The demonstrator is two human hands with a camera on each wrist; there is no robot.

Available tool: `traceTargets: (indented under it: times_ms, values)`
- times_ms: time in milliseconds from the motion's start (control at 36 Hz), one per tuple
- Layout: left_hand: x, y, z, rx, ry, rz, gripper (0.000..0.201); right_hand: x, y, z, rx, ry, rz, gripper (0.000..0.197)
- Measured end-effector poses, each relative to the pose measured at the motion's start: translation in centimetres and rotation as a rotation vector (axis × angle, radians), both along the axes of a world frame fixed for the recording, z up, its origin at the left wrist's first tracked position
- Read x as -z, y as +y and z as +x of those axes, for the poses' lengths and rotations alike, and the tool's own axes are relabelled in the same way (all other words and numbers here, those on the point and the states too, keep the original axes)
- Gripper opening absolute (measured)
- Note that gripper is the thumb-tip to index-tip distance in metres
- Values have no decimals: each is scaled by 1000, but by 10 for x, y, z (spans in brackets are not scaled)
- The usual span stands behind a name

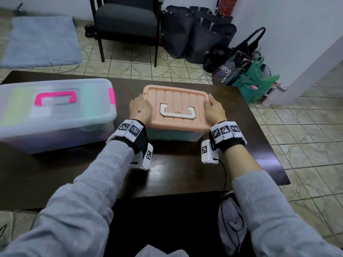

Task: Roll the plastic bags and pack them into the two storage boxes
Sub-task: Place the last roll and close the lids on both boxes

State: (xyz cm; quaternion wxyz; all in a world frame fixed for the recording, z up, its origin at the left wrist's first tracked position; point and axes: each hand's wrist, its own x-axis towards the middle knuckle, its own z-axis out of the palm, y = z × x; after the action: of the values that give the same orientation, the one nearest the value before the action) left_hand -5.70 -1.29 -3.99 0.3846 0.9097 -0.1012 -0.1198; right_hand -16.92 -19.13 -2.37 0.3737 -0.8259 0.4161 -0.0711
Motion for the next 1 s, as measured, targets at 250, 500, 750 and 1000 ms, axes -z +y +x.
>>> traceTargets:
  times_ms: [250,500,750,1000]
  values:
    - [12,-5,-3,1,-76,43,38,11,-11,5,260,5,164,75]
    - [14,-5,0,-19,-50,14,43,12,-1,5,264,29,-134,52]
    - [18,-2,-4,-44,-81,-45,31,12,6,5,164,107,-389,47]
    - [18,-3,-5,-57,-72,-85,31,13,4,7,100,182,-526,49]
